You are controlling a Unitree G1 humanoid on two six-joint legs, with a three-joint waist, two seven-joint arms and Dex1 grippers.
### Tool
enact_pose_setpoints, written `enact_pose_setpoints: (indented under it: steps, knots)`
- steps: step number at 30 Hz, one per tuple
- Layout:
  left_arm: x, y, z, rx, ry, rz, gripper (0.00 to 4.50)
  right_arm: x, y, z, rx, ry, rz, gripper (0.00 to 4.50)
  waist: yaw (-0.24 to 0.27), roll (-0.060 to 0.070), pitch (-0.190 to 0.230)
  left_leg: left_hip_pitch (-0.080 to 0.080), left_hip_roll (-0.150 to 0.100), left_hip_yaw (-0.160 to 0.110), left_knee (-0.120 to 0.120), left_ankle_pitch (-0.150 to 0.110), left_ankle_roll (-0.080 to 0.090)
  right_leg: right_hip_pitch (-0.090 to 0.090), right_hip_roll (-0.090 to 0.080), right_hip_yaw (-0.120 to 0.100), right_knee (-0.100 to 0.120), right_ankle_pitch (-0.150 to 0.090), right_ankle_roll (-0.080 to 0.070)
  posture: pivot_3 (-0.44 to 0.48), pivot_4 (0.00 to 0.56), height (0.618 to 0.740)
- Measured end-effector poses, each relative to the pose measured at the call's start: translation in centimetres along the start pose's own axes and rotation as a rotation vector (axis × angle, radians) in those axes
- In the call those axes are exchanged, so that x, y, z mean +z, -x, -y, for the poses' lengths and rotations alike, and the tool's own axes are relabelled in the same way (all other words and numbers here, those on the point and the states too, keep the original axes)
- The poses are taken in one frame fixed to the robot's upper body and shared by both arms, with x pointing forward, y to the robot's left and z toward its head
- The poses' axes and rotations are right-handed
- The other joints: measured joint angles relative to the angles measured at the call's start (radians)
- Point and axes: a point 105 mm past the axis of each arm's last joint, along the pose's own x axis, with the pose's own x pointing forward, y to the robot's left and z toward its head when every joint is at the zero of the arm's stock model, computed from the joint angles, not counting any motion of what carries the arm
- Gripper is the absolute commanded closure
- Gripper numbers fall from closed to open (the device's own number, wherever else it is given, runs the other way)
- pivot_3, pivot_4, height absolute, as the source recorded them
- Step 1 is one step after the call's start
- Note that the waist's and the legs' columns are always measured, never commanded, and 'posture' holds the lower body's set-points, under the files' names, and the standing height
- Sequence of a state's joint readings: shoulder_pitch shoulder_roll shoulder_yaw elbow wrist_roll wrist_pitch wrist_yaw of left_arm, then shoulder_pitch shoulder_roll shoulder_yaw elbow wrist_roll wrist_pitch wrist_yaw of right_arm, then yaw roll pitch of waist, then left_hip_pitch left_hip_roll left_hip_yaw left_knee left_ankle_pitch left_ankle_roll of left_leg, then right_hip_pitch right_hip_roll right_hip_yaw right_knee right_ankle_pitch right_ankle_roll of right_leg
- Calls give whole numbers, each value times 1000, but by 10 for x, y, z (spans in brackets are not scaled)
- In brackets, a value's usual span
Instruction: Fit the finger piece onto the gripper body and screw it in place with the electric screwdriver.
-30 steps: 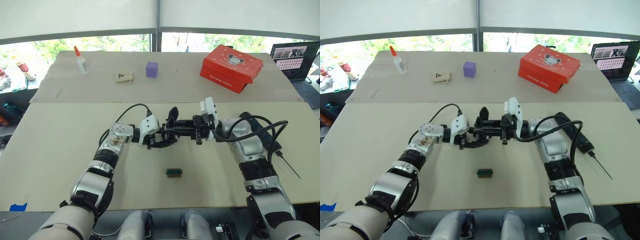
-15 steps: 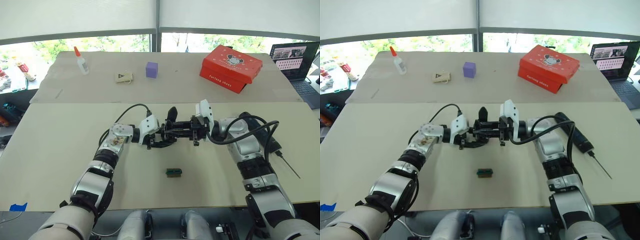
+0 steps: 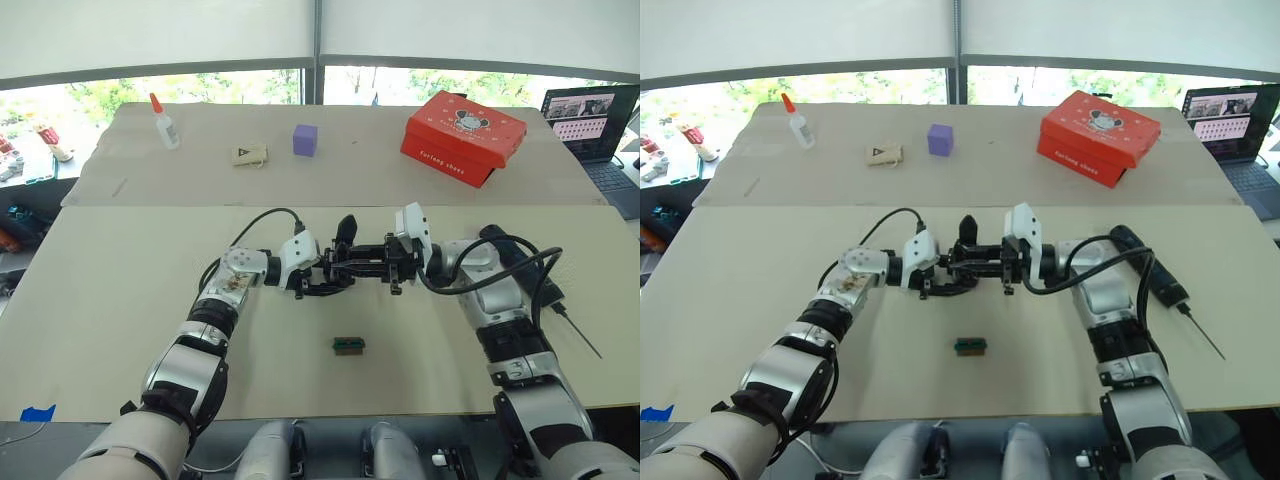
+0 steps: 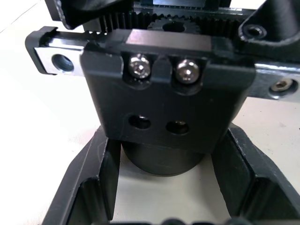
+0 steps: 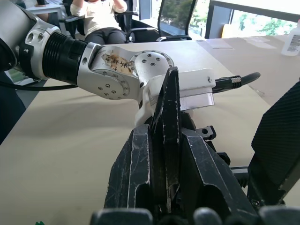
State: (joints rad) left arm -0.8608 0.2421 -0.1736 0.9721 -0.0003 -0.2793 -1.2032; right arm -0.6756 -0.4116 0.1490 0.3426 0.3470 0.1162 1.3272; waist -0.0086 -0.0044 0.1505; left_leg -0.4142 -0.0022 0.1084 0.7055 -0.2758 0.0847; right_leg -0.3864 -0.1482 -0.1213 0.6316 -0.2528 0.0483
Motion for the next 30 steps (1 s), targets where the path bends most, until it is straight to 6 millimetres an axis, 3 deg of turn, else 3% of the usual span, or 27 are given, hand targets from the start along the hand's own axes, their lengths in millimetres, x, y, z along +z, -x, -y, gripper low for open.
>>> enact_pose_setpoints:
  steps: [30]
  knots:
    - [-3, 1, 0, 6, 20, -9, 2233, -5, -1, 2, 0, -51, -23, 4148, -2, 0, -2, 8, 1, 0, -2, 0, 0, 7, 0, 0, 0, 0, 0, 0, 150, 740]
